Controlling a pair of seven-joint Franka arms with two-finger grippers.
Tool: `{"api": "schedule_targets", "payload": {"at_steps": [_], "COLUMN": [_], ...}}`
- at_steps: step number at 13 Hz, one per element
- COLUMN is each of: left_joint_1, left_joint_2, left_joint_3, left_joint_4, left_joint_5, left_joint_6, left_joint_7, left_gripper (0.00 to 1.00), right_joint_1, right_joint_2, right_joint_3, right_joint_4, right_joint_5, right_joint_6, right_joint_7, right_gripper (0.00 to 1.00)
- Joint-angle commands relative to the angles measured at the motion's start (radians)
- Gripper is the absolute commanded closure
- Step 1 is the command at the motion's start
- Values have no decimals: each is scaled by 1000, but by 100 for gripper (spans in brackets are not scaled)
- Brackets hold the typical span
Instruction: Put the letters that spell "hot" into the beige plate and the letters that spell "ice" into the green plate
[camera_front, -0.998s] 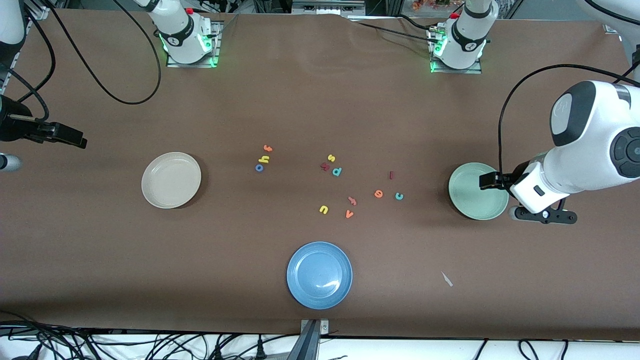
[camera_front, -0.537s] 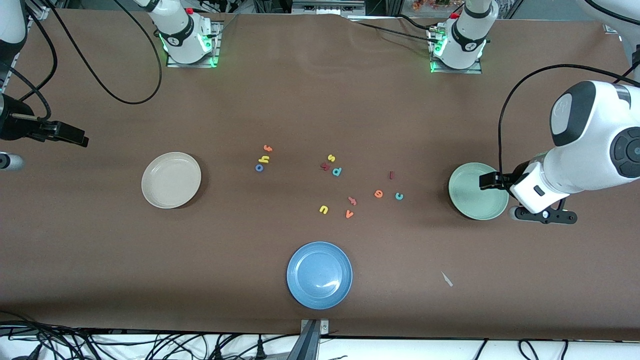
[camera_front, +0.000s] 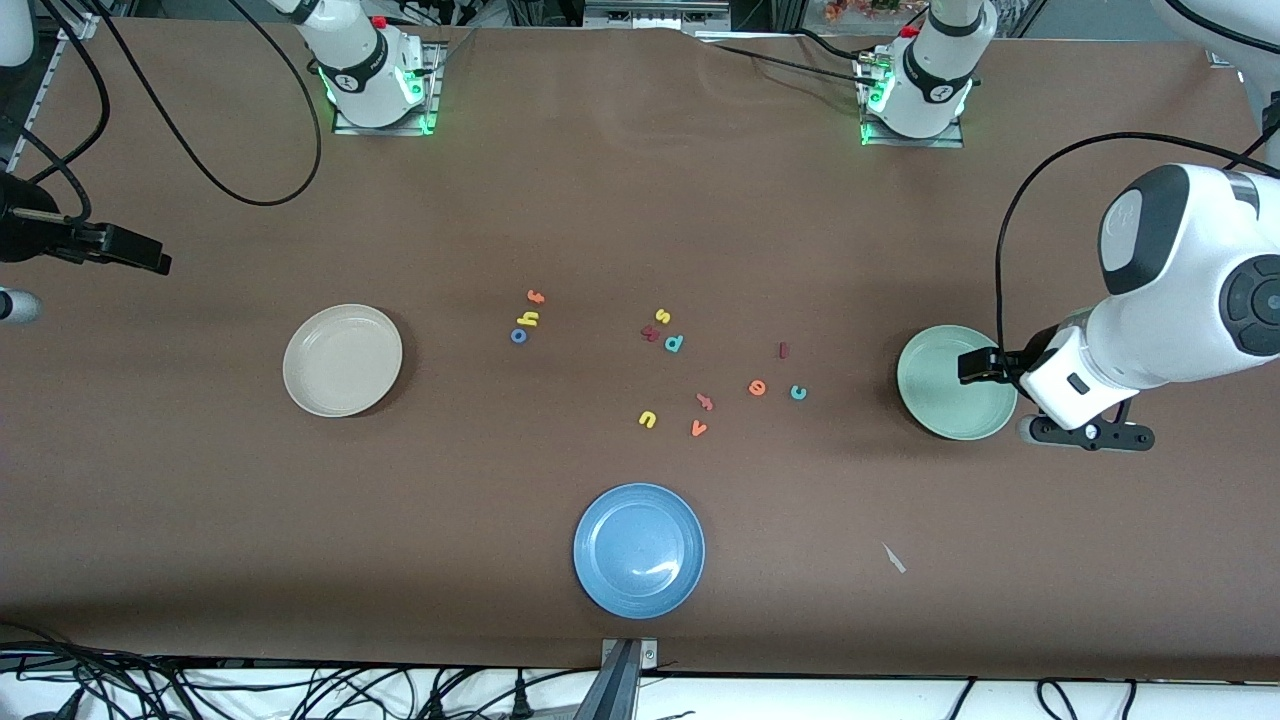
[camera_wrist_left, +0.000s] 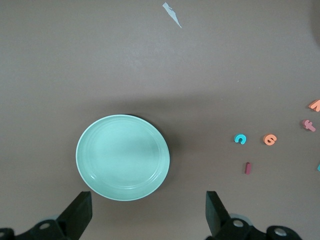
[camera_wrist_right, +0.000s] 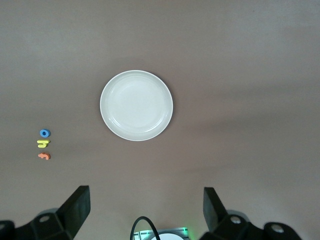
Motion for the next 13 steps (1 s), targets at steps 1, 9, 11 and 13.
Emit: {"api": "schedule_targets", "payload": {"at_steps": [1,9,11,13], "left_joint_1": [5,7,8,10], "left_joint_2": [-10,-27,-59,-105], "left_joint_3": [-3,-3,-2,-2], "left_joint_4": [-16,-31,-53,-54], "left_joint_5": [23,25,25,25], "left_joint_6": [15,10,-8,-75], "left_joint_7": [13,13,13,15], "left_gripper": [0,0,0,0], "right_joint_1": [-2,-2,-2,-4], "right_joint_2": [-3,-4,1,4], "right_joint_3": [5,2,3,3], "right_joint_4": [17,16,17,17], "right_joint_5": [6,6,19,22], "right_joint_6": [-26,-46,-43,-30], "right_joint_7": [16,12,9,10], "right_gripper": [0,0,0,0]}}
